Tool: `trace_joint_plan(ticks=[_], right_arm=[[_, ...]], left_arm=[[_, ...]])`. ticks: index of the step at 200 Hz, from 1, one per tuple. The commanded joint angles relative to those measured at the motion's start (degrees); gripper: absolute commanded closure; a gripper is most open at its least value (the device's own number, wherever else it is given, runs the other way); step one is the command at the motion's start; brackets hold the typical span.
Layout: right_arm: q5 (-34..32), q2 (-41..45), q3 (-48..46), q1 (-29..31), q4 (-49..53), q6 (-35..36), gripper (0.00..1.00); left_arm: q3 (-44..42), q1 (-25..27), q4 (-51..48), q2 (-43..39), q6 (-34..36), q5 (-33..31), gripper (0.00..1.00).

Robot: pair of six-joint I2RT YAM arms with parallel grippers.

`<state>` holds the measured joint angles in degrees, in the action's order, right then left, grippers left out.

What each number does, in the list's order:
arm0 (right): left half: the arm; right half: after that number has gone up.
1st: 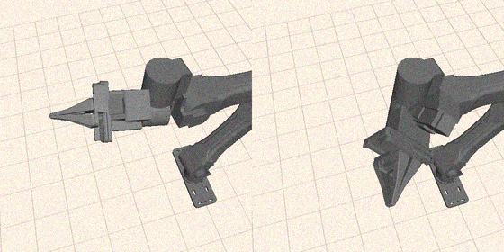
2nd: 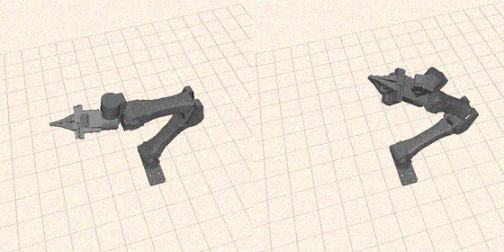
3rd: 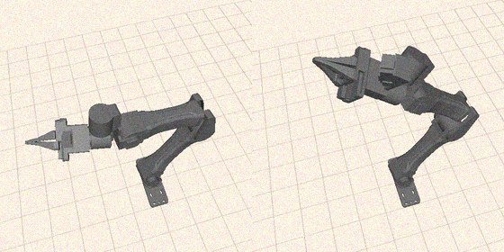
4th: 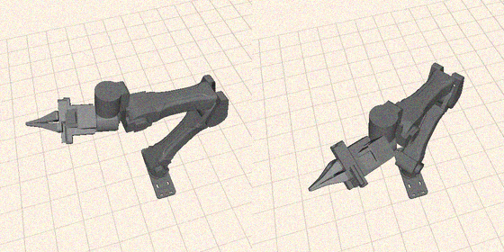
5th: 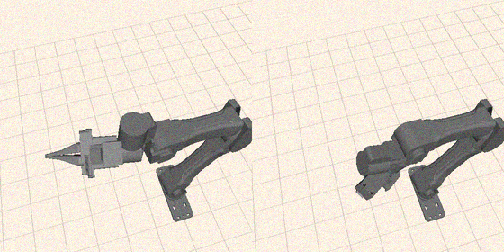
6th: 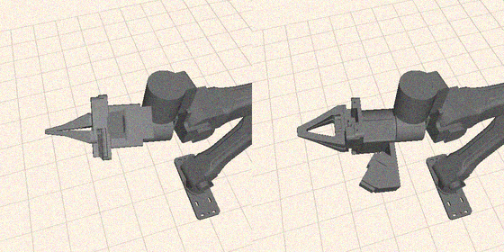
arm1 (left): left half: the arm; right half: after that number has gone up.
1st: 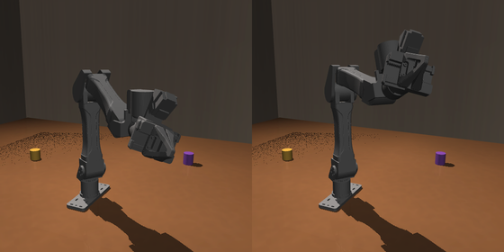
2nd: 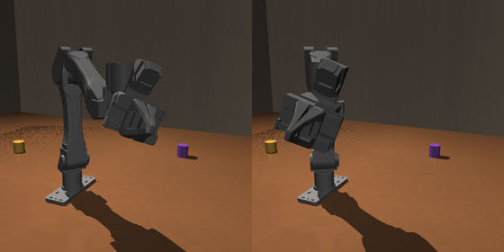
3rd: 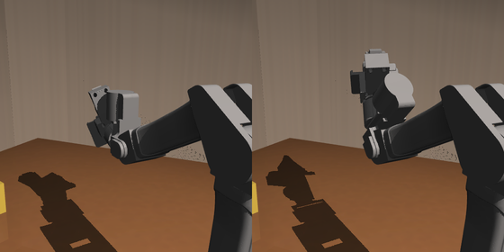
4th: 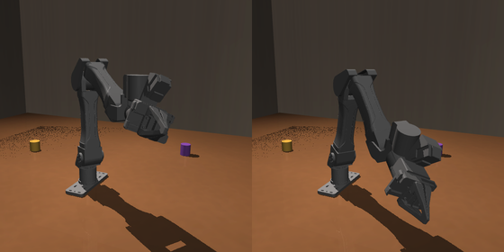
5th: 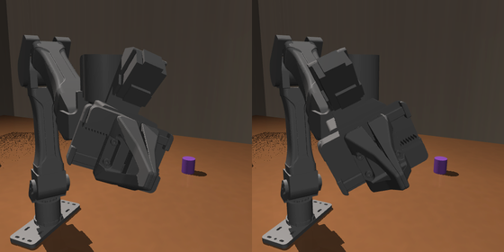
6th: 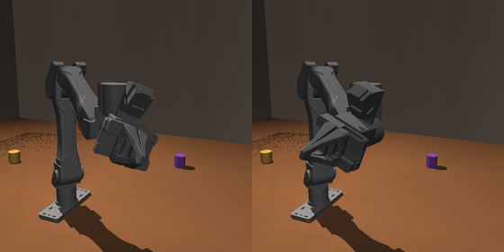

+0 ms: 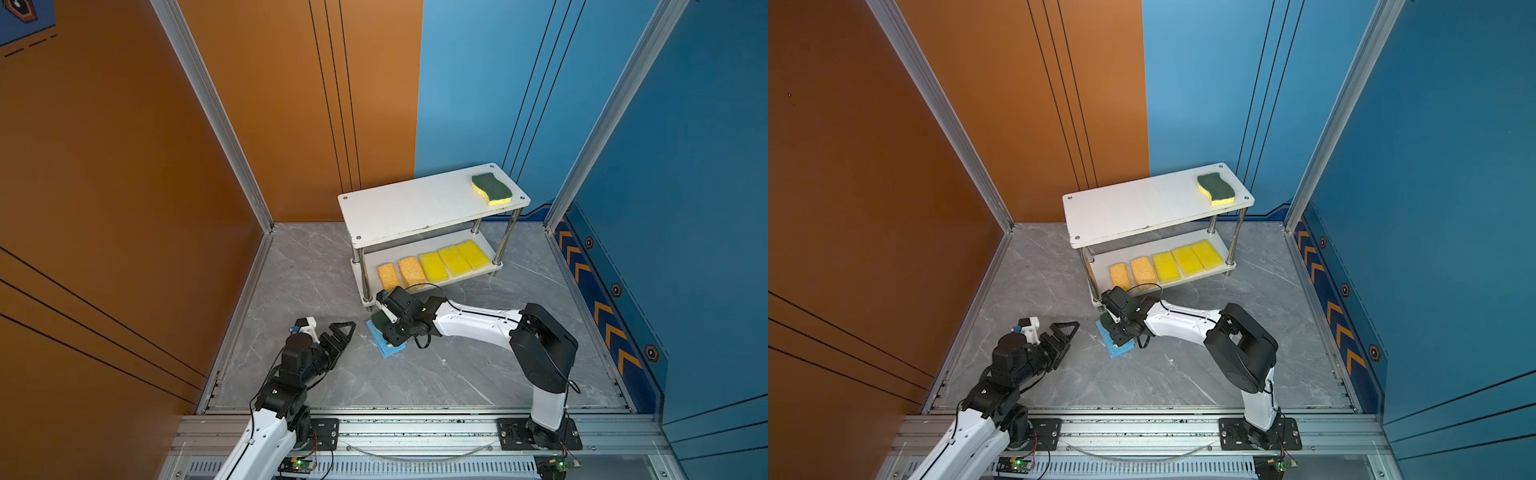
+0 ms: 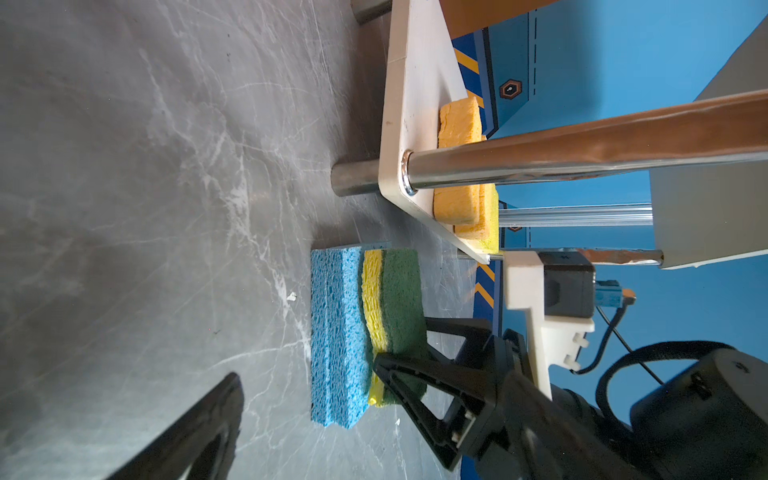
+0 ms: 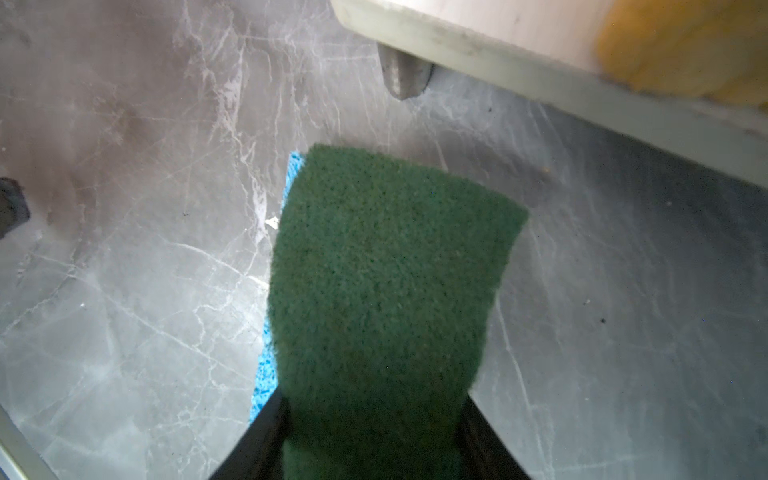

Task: Place and organize the cleaning sponges onto the shelf
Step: 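Lift the green scrub sponge off the blue sponge with the right gripper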

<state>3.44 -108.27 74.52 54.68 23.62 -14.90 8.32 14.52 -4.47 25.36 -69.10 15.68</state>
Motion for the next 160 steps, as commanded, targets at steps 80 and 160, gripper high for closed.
trace_joint_plan(ticks=[80, 160], right_arm=[[5.9, 12.5, 6.4, -2.7, 16.1, 5.2, 0.53], [0.8, 19.8, 15.4, -3.1, 28.7, 10.6, 0.53]], left_arm=[[1.7, -0.6, 1.3, 1.0, -0.4, -0.2, 0.02], [3.5, -0.6, 3.7, 4.2, 0.6, 0.8, 0.02]])
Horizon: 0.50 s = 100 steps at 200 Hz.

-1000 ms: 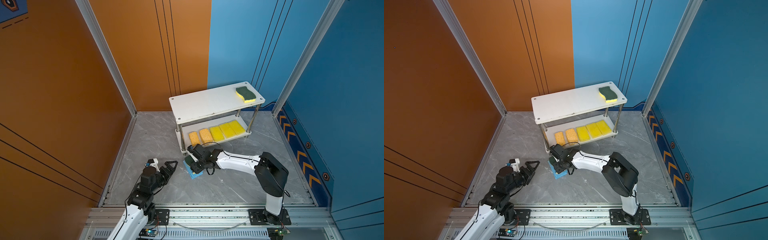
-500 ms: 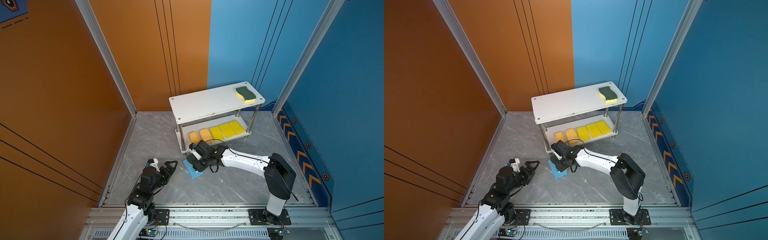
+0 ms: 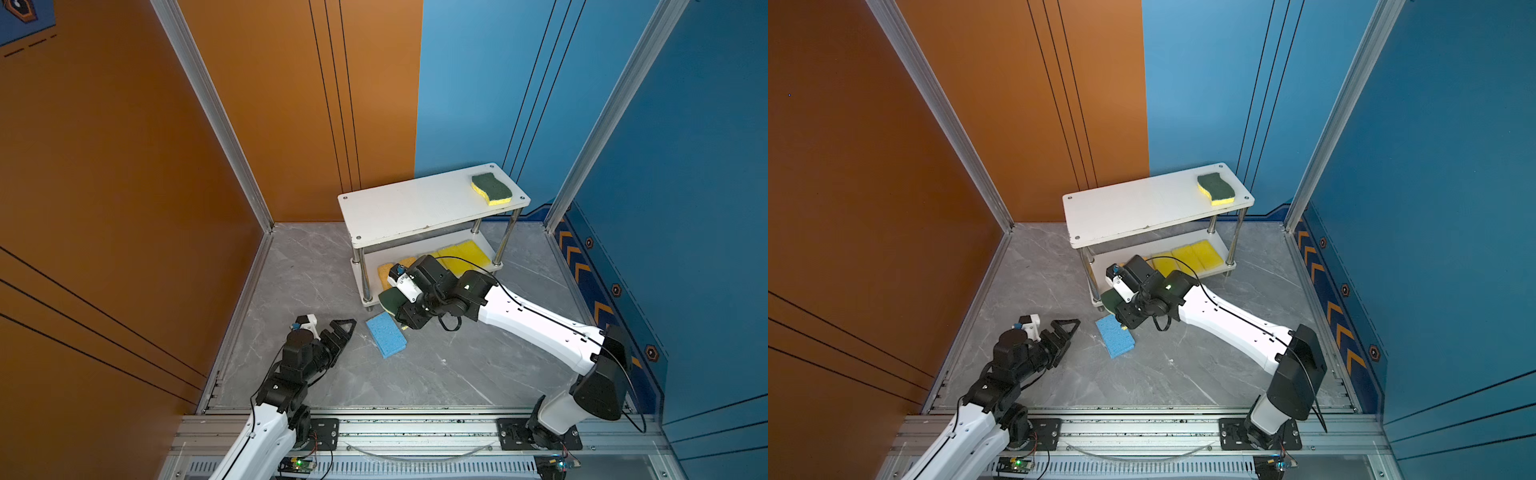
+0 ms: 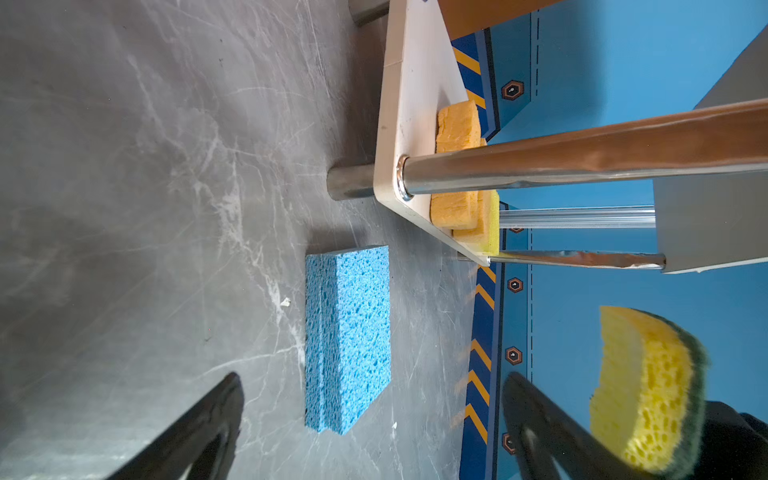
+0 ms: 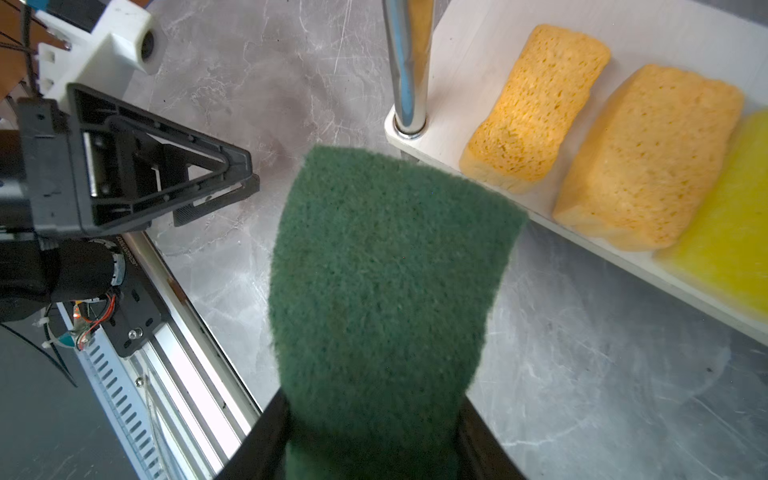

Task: Place and organize the cleaning sponges onto the shelf
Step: 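Lift the green scrub sponge off the blue sponge with the right gripper, then carry the scrub sponge up above the shelf top with the right gripper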

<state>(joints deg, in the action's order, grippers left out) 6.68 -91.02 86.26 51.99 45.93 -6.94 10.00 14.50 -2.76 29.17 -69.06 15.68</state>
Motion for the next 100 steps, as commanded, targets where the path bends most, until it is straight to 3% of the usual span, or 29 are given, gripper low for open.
trace_joint_plan(ticks=[1, 100], right_arm=[[-2.5, 2.6, 3.7, -0.4, 6.6, 2.7, 0.53], [-9.0, 6.6, 16.4, -7.4, 17.0, 9.3, 0.51]], left_arm=[[1.8, -0.6, 2.0, 0.4, 0.5, 0.8, 0.02], [1.0, -0.8, 4.6, 3.1, 1.4, 0.9, 0.02]])
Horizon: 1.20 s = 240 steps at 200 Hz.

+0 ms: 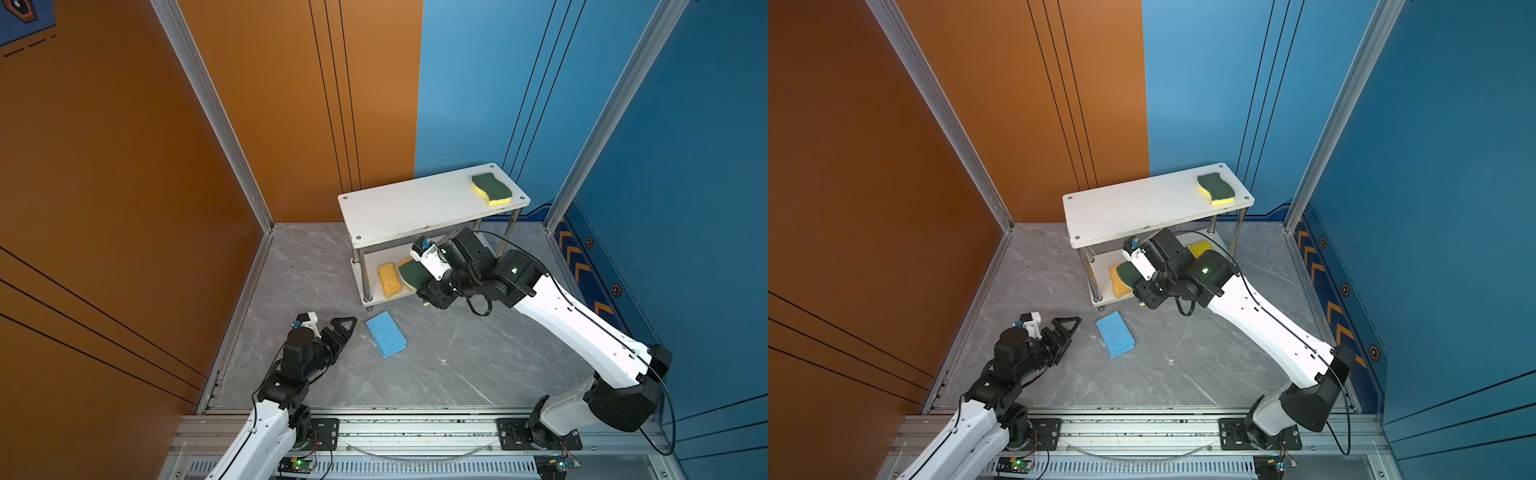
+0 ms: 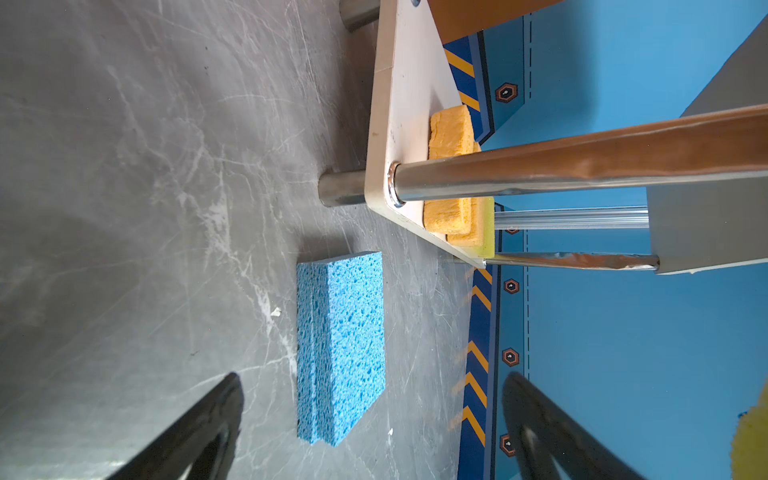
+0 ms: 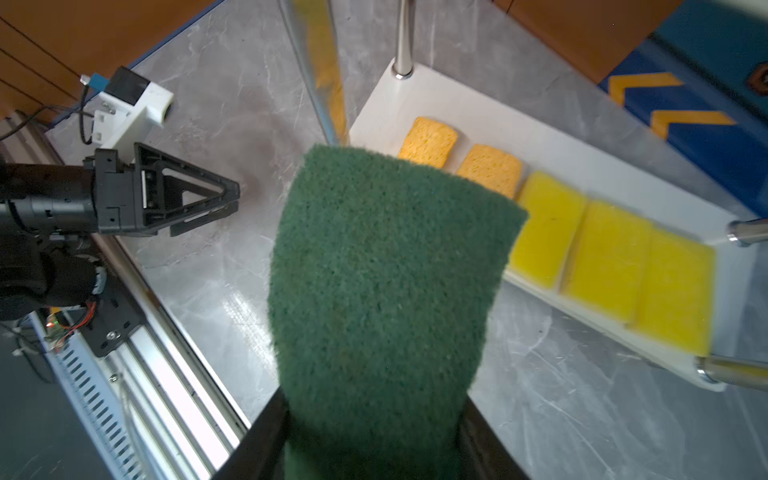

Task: Place and organize the cleaning sponges onto the shelf
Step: 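Carry the scrub sponge up above the shelf top with the right gripper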

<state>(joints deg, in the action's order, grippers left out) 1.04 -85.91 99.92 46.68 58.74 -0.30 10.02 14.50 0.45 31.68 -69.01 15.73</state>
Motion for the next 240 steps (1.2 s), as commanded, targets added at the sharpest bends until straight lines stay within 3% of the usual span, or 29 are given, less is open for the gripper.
trace_joint_plan(ticks=[1, 59, 155, 240], right_arm=[[-3.4, 1.5, 2.7, -2.2, 4.2, 2.7, 0.51], [-5.3, 1.6, 11.2, -9.5, 4.1, 4.9, 0.52], [-3.2, -4.7, 23.8, -21.8, -0.5, 7.2, 0.53], [0.7, -13.2, 30.4, -27.1, -4.3, 7.2, 0.55]], left_arm=[[1.0, -0.8, 1.4, 0.6, 1.5, 0.8, 0.02], [0.1, -0.9, 3.7, 2.9, 1.5, 1.0, 0.02], [0.0, -1.6, 4.3, 4.2, 1.7, 1.5, 0.02], [0.3, -1.8, 3.5, 3.9, 1.4, 1.2, 0.02]])
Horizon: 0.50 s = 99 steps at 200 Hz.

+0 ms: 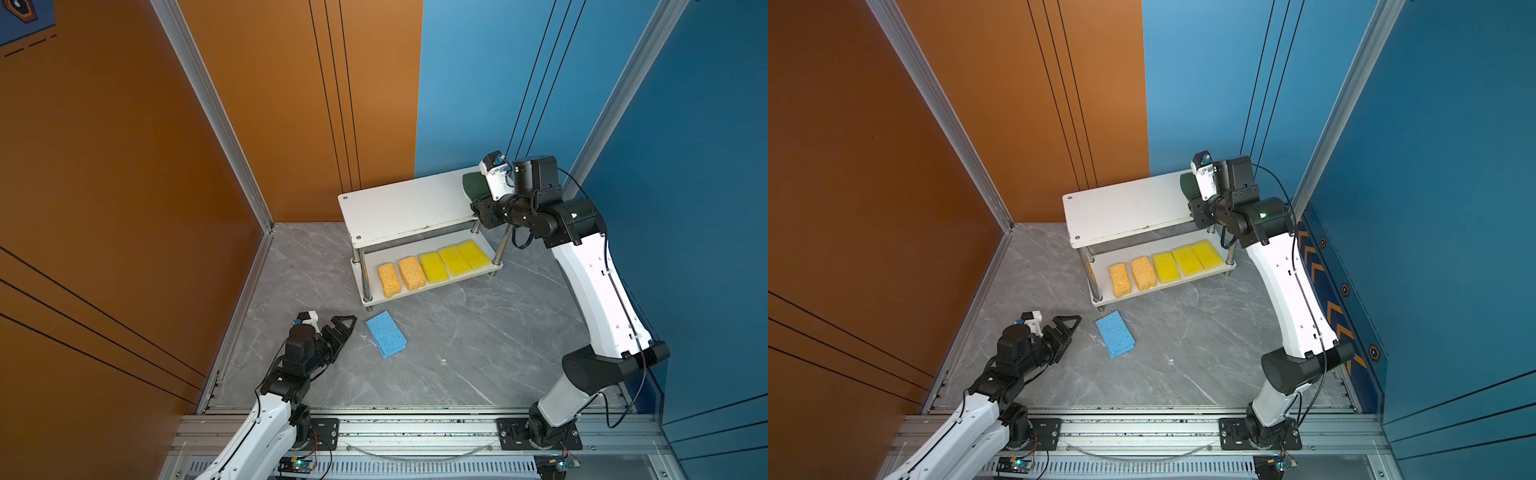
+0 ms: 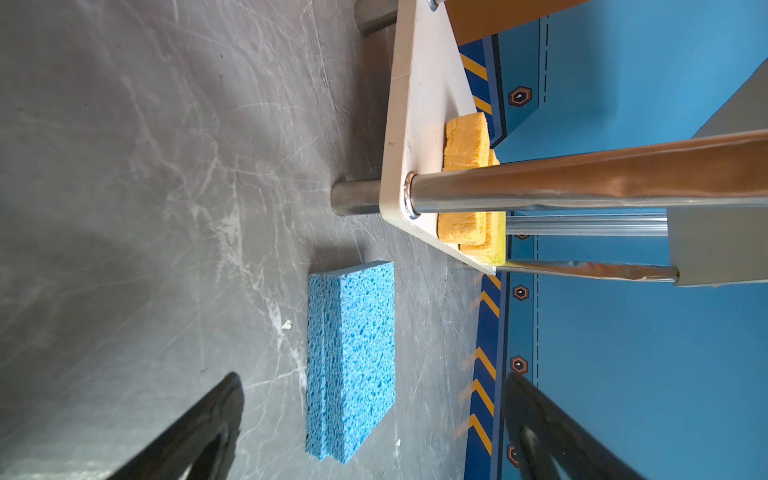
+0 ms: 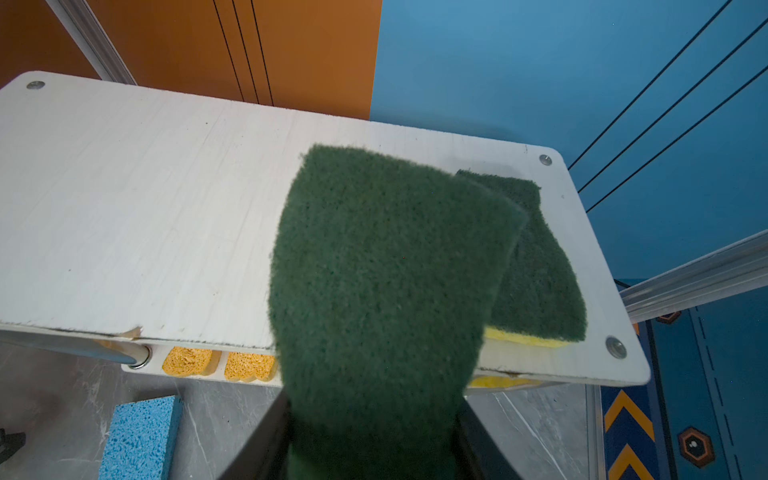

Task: Place and organize the cleaning sponges onto the shelf
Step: 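Carry the scrub sponge up above the shelf top with the right gripper, then lower the scrub sponge onto the shelf top beside the first one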

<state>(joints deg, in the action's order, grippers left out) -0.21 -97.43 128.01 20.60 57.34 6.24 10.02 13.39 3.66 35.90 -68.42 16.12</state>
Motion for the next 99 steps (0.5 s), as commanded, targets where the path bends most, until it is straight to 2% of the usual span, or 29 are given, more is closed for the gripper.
trace_joint_plan(ticks=[1, 99], right_arm=[[1.9, -1.7, 2.3, -1.1, -2.9, 0.7, 0.55], [3.3, -7.6, 5.3, -2.0, -4.6, 0.8, 0.55]], left_arm=[[0.3, -0.6, 0.2, -0.4, 0.8, 0.8, 0.02], [0.2, -0.9, -0.1, -0.6, 0.7, 0.6, 0.02]])
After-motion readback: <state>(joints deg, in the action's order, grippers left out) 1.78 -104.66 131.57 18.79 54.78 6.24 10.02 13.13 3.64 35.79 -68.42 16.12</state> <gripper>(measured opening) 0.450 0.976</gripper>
